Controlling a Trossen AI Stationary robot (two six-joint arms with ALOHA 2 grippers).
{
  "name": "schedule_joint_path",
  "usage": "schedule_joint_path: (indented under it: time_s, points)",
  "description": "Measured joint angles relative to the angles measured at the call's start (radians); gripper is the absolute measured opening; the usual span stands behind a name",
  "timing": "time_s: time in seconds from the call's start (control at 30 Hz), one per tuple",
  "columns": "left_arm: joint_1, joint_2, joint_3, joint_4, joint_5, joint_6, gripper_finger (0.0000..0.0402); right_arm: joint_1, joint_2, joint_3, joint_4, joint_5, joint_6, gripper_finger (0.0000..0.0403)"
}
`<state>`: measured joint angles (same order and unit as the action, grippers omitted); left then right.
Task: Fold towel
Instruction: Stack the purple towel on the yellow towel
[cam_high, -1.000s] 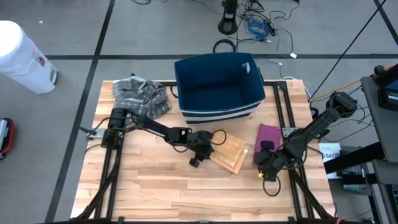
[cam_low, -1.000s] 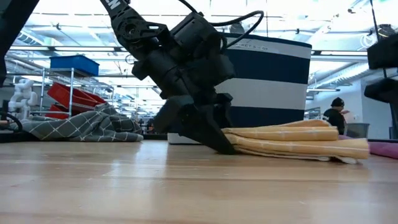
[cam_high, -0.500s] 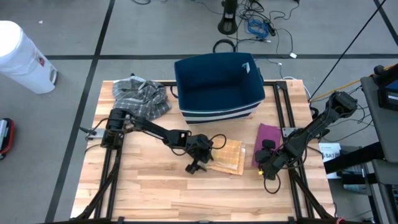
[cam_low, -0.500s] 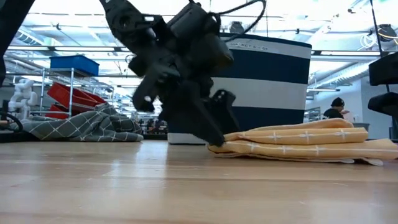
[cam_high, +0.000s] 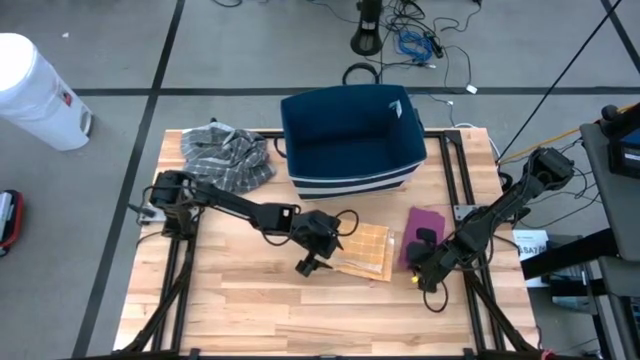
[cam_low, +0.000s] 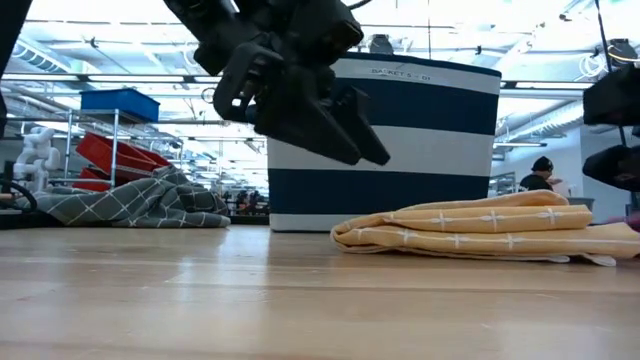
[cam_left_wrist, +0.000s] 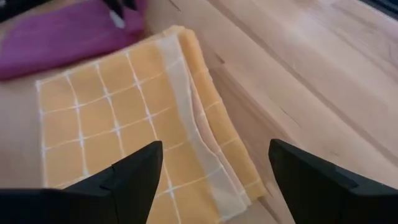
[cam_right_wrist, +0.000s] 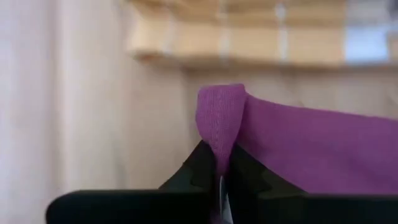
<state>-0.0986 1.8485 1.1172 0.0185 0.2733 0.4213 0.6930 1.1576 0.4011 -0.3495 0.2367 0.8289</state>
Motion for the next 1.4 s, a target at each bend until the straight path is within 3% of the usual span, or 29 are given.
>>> schedule_joint_path:
  time_s: [0.17, 0.53, 0.8, 1.2, 1.4]
  points:
    - [-0.007, 0.000, 0.000, -0.020, -0.004, -0.003, 0.0299, 0.002, -0.034, 0.000, 0.079, 0.003, -0.002, 0.0006]
    - [-0.029, 0.000, 0.000, -0.059, -0.042, -0.003, 0.0299, -0.003, -0.164, 0.060, 0.092, 0.175, 0.044, 0.0006]
    - [-0.029, 0.000, 0.000, -0.057, -0.084, -0.021, 0.0299, -0.047, -0.172, 0.062, 0.306, 0.284, 0.087, 0.0006]
    - [-0.039, 0.000, 0.000, -0.119, -0.242, -0.039, 0.0299, -0.207, -0.122, 0.063, 0.468, 0.286, 0.068, 0.0009]
    - [-0.043, 0.000, 0.000, -0.119, -0.261, -0.038, 0.0299, -0.295, -0.068, 0.063, 0.514, 0.196, 0.072, 0.0014]
